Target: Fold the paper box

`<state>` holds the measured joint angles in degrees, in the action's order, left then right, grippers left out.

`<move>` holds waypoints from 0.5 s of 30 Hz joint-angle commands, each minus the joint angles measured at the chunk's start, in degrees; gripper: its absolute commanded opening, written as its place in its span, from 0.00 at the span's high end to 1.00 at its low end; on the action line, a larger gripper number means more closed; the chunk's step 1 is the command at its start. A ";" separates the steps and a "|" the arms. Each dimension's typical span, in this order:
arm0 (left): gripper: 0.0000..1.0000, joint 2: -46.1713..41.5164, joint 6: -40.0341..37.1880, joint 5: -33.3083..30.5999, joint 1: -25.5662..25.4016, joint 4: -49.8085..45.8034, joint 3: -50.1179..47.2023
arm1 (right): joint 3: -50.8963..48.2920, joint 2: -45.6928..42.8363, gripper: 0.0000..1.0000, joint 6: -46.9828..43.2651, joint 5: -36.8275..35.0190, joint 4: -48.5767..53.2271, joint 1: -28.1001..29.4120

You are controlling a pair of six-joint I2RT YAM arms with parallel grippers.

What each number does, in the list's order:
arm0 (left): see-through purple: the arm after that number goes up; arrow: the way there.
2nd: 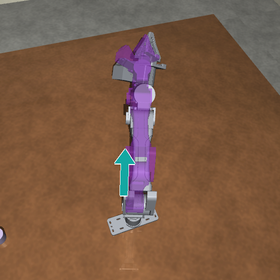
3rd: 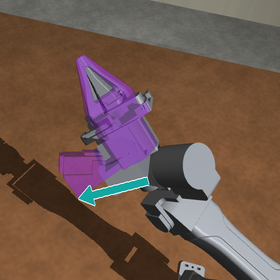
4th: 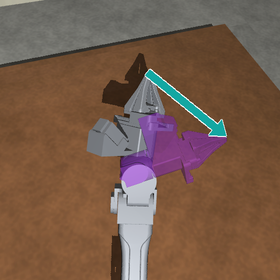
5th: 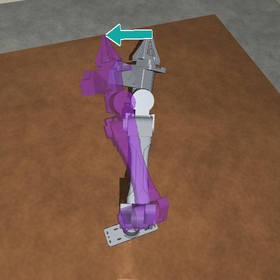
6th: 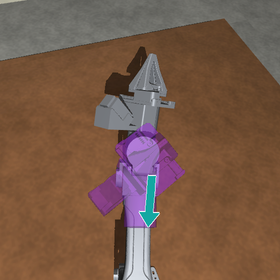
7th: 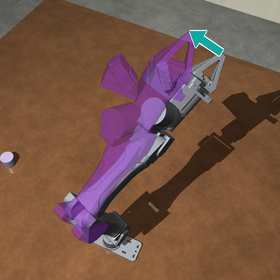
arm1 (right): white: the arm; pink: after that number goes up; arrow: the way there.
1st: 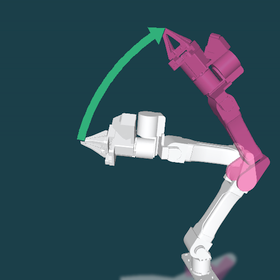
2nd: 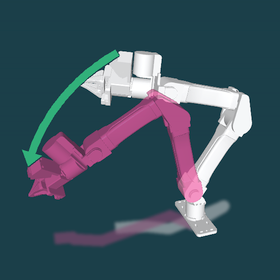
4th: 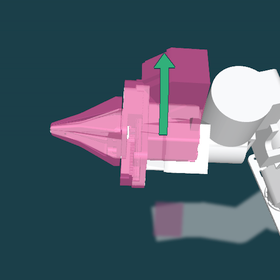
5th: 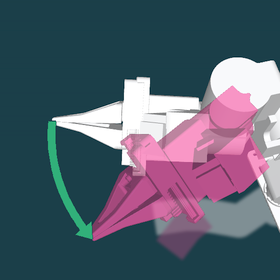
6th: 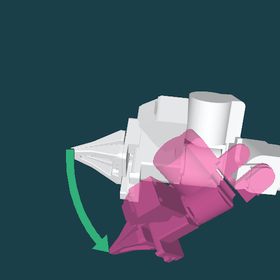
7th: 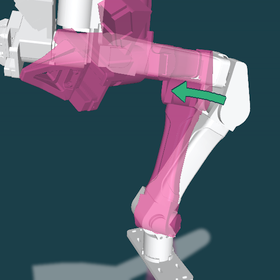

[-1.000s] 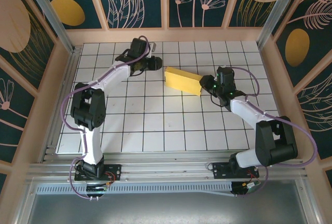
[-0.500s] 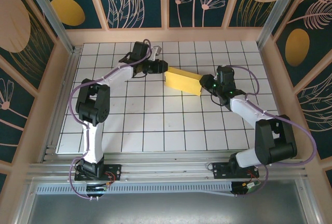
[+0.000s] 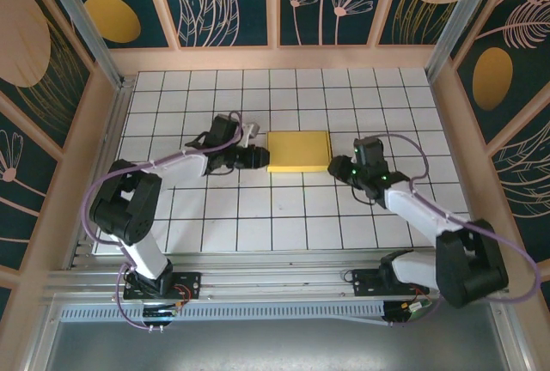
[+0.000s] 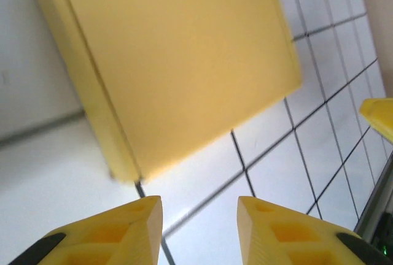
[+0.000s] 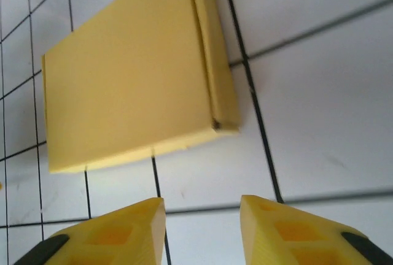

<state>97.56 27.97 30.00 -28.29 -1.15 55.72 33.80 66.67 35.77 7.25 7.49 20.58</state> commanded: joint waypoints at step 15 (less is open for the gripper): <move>0.52 8.27 7.10 -10.15 -0.66 12.00 5.35 | 3.69 18.68 0.57 -1.05 9.16 -20.52 -5.80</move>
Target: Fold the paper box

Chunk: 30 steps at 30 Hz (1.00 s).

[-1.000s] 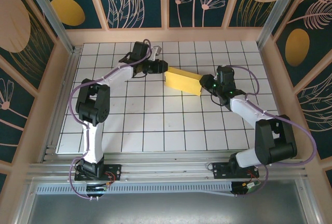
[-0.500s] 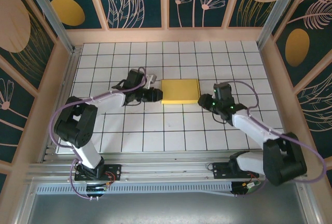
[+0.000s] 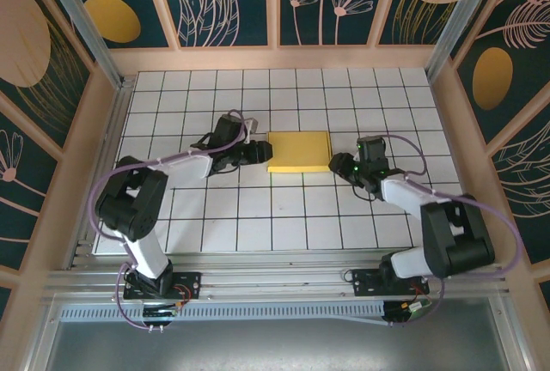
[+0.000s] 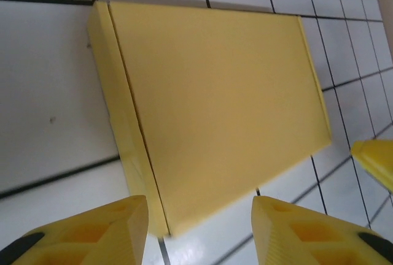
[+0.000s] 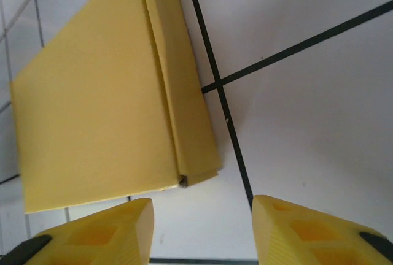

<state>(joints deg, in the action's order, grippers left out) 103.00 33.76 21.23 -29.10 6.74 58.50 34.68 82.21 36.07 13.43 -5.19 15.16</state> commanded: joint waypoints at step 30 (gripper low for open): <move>0.44 -11.43 -11.98 -28.02 7.65 7.35 8.08 | 24.48 6.88 0.40 -18.04 -14.26 -3.27 -3.10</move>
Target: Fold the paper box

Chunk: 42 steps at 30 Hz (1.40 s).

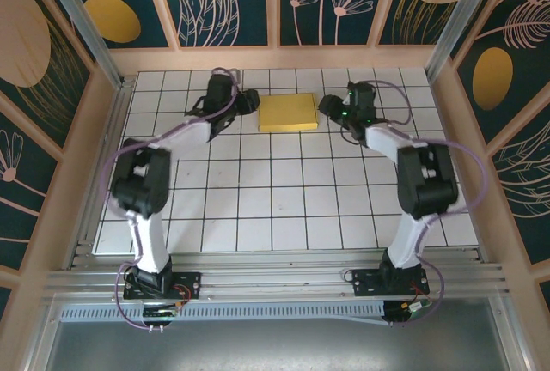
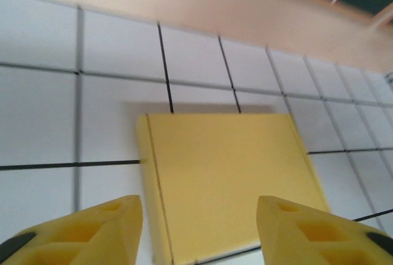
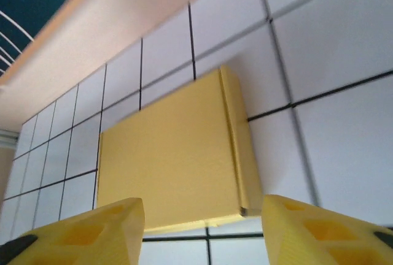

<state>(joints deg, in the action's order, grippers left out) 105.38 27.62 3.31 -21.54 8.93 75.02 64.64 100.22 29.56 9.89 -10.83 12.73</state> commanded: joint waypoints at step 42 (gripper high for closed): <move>0.01 -18.54 -23.25 -10.06 21.41 62.84 -61.07 | -56.39 -10.26 0.01 -27.99 -12.58 -74.80 -14.12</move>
